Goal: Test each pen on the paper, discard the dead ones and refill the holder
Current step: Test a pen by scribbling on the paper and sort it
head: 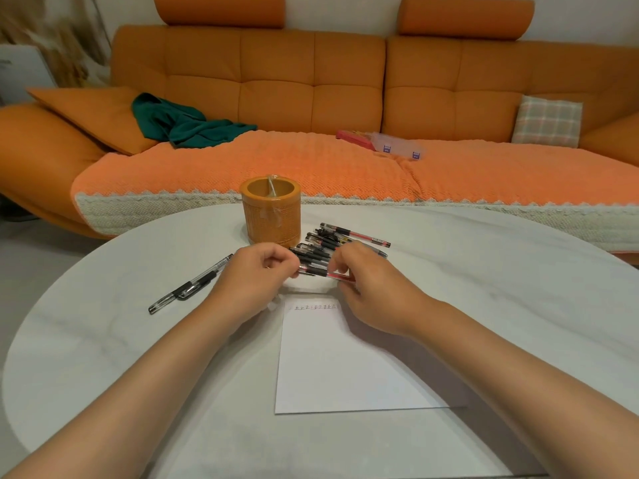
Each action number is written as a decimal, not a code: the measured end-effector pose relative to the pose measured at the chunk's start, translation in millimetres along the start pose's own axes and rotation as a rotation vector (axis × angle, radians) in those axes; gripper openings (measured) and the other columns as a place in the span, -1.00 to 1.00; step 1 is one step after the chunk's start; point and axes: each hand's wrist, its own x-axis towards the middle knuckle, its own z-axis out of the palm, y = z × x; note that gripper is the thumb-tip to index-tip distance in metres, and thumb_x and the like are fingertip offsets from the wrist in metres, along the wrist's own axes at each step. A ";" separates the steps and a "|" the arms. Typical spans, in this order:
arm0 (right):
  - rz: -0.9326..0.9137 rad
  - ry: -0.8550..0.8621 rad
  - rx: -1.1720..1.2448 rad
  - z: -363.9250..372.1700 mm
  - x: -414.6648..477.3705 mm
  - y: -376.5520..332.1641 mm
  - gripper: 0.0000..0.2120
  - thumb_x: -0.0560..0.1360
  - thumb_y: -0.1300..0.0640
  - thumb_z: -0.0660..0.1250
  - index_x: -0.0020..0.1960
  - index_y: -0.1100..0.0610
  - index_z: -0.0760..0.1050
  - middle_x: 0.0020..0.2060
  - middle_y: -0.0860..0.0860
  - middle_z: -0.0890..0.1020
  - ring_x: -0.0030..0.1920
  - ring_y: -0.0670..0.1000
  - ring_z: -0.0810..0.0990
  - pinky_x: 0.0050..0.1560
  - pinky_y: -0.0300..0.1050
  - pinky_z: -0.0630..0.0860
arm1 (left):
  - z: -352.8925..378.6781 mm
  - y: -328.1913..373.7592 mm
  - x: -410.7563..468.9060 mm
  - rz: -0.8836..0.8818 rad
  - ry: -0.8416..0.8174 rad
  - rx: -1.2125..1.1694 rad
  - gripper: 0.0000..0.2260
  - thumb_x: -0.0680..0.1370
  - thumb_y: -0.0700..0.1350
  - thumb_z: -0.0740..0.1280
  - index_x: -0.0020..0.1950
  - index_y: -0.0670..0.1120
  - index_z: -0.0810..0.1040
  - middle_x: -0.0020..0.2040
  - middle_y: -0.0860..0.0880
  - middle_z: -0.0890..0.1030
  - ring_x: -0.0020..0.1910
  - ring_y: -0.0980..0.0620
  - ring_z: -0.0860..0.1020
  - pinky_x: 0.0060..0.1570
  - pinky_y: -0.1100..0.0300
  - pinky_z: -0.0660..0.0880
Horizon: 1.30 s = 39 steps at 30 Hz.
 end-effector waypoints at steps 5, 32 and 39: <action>0.097 -0.012 -0.017 2.8 13.0 2.9 -0.81 0.54 0.22 0.32 0.08 -0.01 0.57 -0.09 -0.09 0.52 -0.16 -0.13 0.47 -0.14 -0.24 0.35 | -11.7 -14.2 11.1 0.114 0.063 0.389 -0.94 0.56 0.07 0.38 -0.04 0.17 0.64 -0.10 0.20 0.66 -0.17 0.13 0.59 -0.21 0.16 0.48; 0.131 0.067 -0.392 22.4 38.2 -9.7 -0.84 0.56 0.01 0.34 0.11 -0.02 0.61 0.03 -0.03 0.61 0.00 0.08 0.61 -0.17 -0.12 0.42 | -52.1 -65.2 21.2 0.140 0.193 1.030 -0.80 0.58 -0.17 0.25 0.11 -0.01 0.61 0.06 -0.04 0.54 0.09 -0.08 0.48 -0.02 0.08 0.46; 0.075 0.134 -0.250 8.3 33.5 -21.6 -0.63 0.56 0.04 0.33 0.35 -0.03 0.43 0.20 -0.03 0.47 0.10 0.05 0.54 -0.07 -0.04 0.51 | -55.2 -31.2 6.3 0.321 0.285 1.030 -0.83 0.63 -0.08 0.20 0.10 0.06 0.57 -0.01 0.04 0.62 -0.01 -0.04 0.49 -0.03 0.08 0.30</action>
